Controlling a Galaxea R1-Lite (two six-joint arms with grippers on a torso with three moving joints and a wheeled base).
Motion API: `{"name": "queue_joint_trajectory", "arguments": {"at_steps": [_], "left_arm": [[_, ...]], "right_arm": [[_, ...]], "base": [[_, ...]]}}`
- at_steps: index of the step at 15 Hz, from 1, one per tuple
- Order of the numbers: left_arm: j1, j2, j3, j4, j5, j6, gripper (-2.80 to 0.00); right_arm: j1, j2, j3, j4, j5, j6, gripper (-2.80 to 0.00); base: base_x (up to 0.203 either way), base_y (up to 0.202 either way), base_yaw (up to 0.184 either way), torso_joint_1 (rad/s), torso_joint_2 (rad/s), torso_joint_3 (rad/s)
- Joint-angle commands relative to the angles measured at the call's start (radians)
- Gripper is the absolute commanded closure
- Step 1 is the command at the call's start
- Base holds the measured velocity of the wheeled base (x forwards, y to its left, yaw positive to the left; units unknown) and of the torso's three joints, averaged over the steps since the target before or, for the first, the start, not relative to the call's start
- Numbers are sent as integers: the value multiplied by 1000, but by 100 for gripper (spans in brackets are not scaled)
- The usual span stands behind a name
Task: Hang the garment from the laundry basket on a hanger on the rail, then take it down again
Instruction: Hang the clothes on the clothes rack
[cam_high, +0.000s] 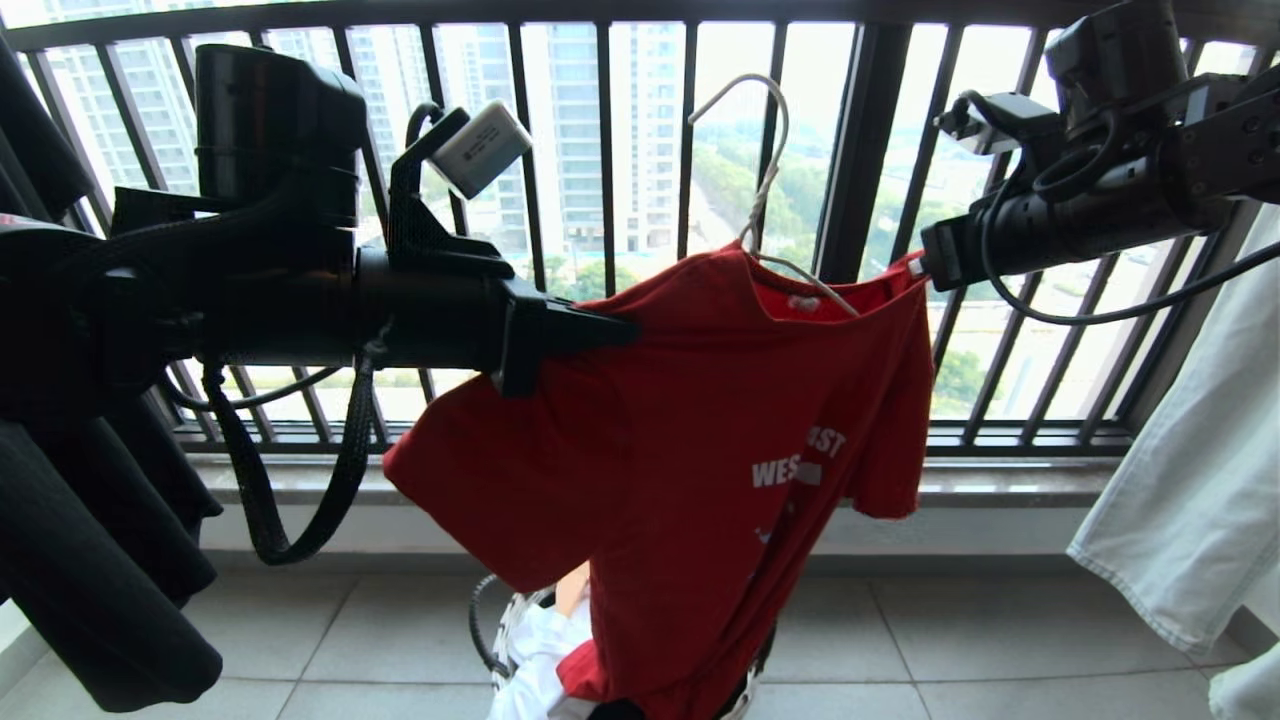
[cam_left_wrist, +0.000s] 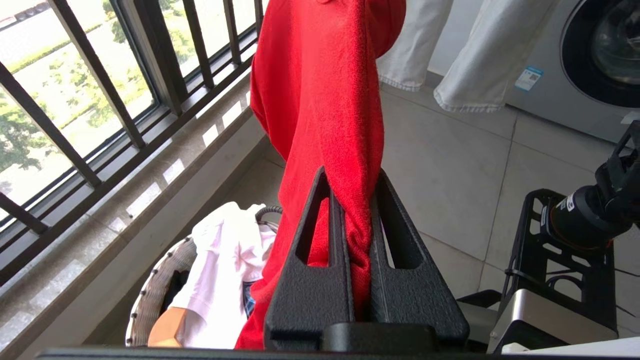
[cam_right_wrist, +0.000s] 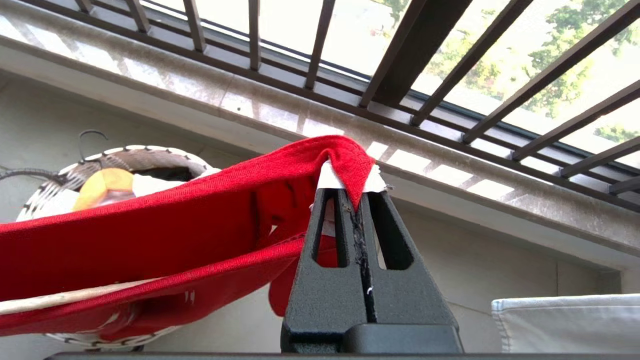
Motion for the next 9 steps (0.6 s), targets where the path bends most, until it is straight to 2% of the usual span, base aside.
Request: {"name": "queue_joint_trajectory", "arguments": {"at_steps": [1,5,9], "left_arm": [[-14,-4,8,-1,-4,1,0],[-25,29,1,-4,-1,1,0],[-25,35,-1,-4,1,1,0]], "right_arm": [[-3,0,0,3,1,-13,0],[42,-4,3,5,2,-17,0],[121,-34,6,6,1,-16,0]], "base": [[0,0,0,0,0,0],[0,0,0,0,0,0],[0,0,0,0,0,0]]}}
